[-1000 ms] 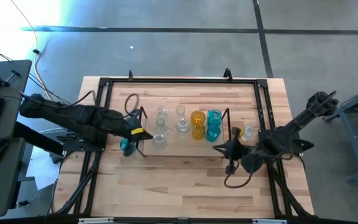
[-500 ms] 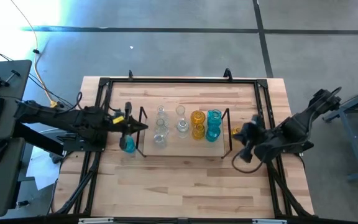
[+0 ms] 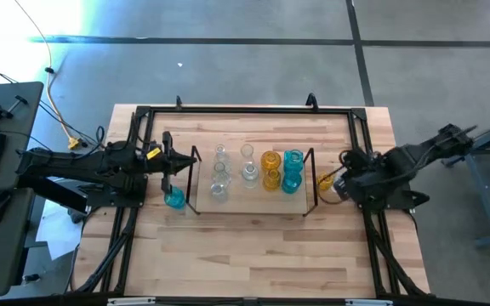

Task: Sort vases onto shelf
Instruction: Put the transparent vase on the shelf aligned with the other transparent vases

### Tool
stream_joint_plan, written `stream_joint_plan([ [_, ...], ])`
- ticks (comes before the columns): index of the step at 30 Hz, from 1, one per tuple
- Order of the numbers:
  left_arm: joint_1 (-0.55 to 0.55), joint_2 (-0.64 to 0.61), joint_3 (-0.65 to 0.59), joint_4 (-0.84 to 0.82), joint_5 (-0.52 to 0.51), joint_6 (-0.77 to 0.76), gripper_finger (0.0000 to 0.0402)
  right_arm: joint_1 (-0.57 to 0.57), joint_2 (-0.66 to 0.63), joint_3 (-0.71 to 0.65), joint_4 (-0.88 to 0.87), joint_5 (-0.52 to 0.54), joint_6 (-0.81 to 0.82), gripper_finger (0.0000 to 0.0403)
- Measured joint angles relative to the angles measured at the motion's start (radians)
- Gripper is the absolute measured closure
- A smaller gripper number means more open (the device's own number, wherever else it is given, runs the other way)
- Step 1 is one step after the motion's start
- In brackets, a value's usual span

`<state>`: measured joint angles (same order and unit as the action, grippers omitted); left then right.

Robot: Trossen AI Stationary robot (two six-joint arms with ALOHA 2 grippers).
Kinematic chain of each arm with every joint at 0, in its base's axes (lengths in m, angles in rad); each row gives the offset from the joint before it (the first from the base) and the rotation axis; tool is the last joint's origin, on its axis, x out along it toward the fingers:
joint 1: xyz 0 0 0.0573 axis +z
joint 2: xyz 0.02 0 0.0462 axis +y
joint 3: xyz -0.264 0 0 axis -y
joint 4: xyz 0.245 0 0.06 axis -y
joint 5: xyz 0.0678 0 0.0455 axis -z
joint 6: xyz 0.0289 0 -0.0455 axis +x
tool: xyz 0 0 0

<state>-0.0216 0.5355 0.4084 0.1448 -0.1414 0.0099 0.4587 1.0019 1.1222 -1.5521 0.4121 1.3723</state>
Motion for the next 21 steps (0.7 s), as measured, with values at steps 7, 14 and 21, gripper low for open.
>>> stream_joint_plan([
  [7, 0.009, 0.000, -0.005, -0.009, 0.000, 0.001, 0.0401, -0.249, -0.002, -0.082, -0.013, -0.126, -0.344, 0.0289],
  [14, 0.008, 0.000, -0.005, -0.011, 0.000, -0.005, 0.0401, -0.323, 0.000, -0.192, 0.140, -0.211, -0.656, 0.0289],
  [21, 0.008, 0.000, -0.005, -0.012, 0.000, -0.009, 0.0401, -0.240, 0.001, -0.313, 0.226, -0.229, -0.695, 0.0285],
])
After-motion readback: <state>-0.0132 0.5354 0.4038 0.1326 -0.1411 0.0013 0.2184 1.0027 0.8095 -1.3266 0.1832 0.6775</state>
